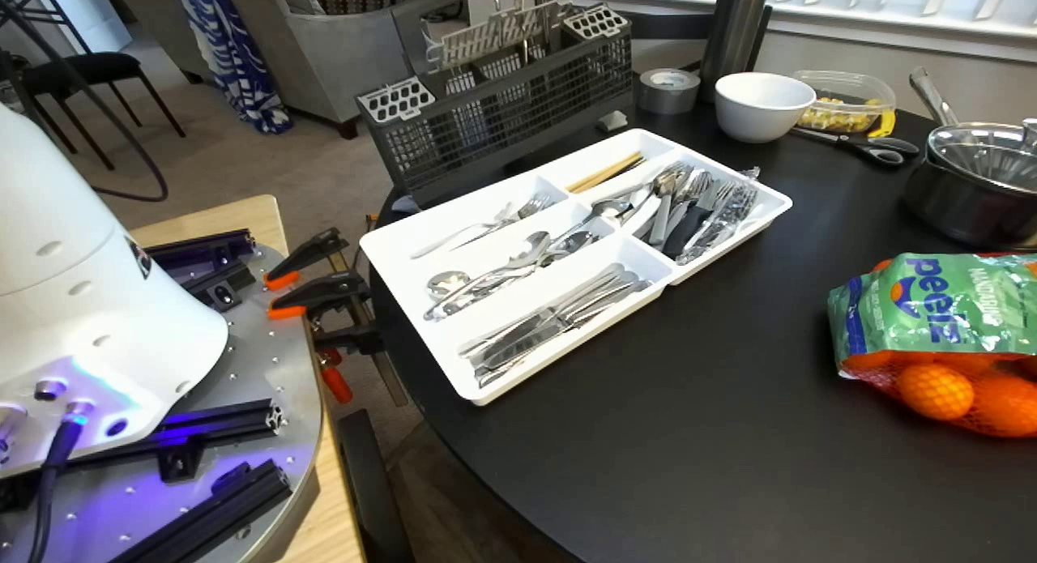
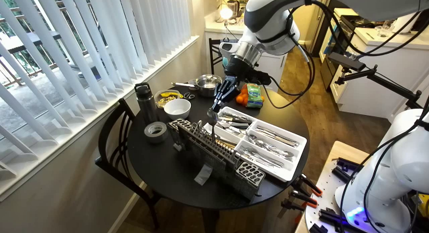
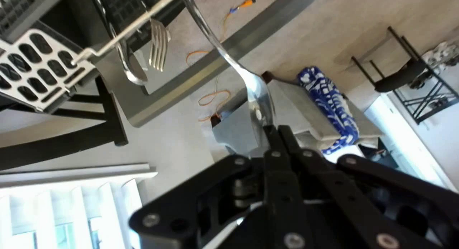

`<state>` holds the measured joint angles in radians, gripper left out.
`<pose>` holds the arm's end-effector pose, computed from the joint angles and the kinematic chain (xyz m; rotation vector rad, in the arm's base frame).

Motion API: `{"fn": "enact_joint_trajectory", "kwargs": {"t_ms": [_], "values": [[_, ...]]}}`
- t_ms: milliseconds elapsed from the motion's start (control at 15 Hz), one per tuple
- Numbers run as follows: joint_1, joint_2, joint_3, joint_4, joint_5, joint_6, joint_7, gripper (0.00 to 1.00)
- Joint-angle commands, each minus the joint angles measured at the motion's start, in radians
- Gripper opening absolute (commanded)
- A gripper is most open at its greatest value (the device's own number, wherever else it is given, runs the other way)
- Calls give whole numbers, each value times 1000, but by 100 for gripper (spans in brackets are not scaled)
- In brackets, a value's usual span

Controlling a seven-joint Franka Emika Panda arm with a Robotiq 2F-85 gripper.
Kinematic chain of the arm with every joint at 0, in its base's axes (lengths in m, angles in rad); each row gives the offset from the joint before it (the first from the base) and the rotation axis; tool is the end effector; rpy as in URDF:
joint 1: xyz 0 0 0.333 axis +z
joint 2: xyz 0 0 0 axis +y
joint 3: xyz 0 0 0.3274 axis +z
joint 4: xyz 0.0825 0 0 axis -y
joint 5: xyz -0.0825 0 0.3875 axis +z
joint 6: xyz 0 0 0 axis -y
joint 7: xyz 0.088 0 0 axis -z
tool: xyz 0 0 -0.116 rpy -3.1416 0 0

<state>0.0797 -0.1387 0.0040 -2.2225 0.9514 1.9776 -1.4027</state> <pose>0.4979 0.1004 0.4519 -2.0467 -1.1667 -0.5537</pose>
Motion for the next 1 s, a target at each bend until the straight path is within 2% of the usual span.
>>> {"fn": "enact_joint_trajectory", "kwargs": {"t_ms": [0, 267, 467, 800, 933], "values": [[-4, -53, 8, -48, 171, 95, -1, 2], [0, -64, 23, -66, 365, 221, -22, 2], [-2, -75, 34, -69, 434, 261, -28, 2], [-7, -90, 44, -80, 434, 267, 13, 2], [-6, -105, 66, -88, 392, 332, 85, 2]]}}
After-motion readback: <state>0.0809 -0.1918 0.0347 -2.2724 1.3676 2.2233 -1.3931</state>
